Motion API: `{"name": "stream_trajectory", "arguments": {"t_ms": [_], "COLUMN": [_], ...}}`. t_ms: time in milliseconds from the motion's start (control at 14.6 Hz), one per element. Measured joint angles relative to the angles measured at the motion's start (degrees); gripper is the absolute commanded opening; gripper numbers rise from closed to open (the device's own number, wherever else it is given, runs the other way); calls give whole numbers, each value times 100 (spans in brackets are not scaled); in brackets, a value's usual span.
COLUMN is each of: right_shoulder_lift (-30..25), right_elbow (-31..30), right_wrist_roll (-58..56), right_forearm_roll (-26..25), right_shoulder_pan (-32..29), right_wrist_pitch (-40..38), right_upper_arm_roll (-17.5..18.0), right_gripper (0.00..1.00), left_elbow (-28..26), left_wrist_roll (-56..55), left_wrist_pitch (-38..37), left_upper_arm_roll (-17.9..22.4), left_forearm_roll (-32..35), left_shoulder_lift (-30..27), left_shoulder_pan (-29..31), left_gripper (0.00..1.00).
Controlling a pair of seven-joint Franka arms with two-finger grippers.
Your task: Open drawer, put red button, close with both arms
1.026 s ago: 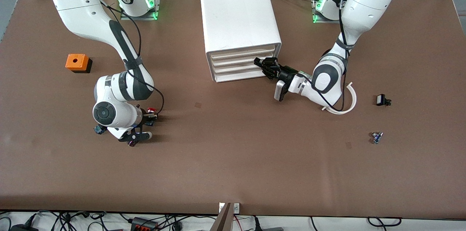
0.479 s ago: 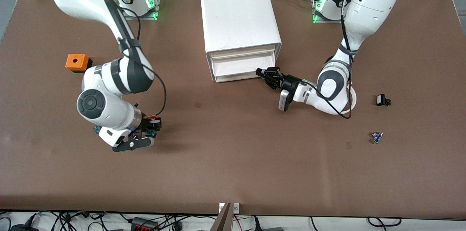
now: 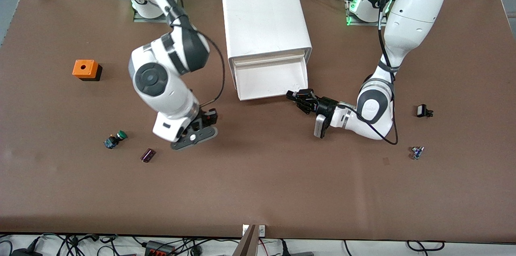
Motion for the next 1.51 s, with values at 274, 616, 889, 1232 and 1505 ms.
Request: {"name": "stream_trajectory", "arguments": {"t_ms": [274,616,889,1232,1505], "right_shoulder_lift": [-102,-4,209,473,587], "right_elbow": [243,249,241,241,241], "right_wrist_roll": [1035,1663,1969,2104,2117], "right_forearm_roll": [-513,-537,-253,-61,-17], "right_shoulder_pan": [923,1506,1672,1735,1844], "right_wrist_pitch": [-77,-112,-294,-296,-297], "right_upper_arm_roll": [5,7,10,15,18], "right_gripper": [0,0,0,0,0], "left_elbow": [70,870,1773,2354,2977], "left_wrist_roll": [-123,-1848,-3630,-5500,-5845], "left_wrist_pitch": [50,-254,-849,-1099,-1042], "left_upper_arm_roll": [55,65,66,23,-22], "left_forearm_roll": [27,1326,2896,4970,6729], "left_shoulder_lift": [16,-271,-603,-957,-1061], "left_shoulder_pan": [63,431,629,575,392], "left_gripper": [100,100,100,100,100]}}
